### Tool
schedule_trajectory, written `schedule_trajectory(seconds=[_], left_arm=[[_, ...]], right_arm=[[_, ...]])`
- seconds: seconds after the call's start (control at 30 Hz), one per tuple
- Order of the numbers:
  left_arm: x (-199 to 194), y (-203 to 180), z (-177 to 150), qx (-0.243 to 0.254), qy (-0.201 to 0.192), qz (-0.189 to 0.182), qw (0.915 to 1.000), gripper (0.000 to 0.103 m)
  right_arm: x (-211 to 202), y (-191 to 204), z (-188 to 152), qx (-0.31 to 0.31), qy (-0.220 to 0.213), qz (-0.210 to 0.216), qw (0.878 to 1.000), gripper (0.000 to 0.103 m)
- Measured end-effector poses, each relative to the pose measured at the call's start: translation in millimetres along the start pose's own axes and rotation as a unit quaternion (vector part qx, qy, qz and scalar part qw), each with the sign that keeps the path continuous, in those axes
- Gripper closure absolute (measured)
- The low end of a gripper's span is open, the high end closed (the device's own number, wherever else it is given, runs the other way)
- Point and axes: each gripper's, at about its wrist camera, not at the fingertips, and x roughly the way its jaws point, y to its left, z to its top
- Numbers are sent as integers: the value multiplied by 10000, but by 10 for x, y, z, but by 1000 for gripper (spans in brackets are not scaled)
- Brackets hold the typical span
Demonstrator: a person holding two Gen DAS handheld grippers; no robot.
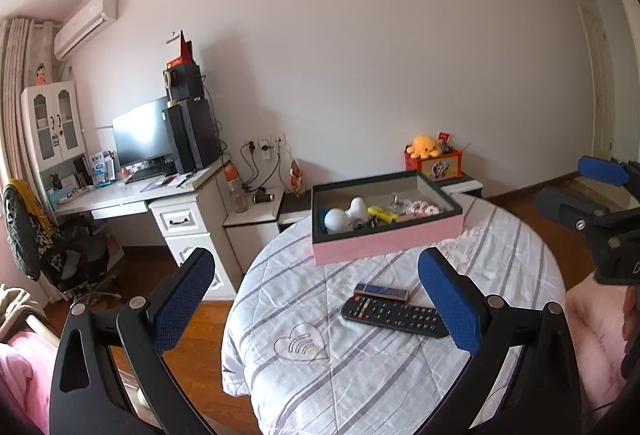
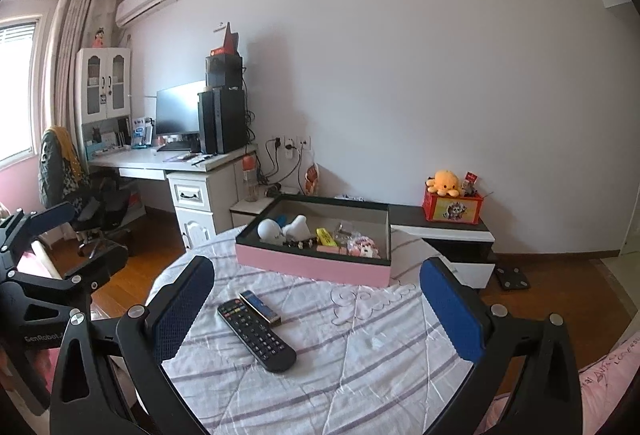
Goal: Organize rigid objects
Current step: 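Withdraw both tools from the box back over the remote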
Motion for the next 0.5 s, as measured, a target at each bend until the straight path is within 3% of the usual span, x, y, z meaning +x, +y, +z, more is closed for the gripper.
schedule_trajectory(seconds=[0.5], left_arm=[[360,-48,-152,54,505,33,9987,0]], right_arm=[[298,-98,-184,177,453,34,9988,0]])
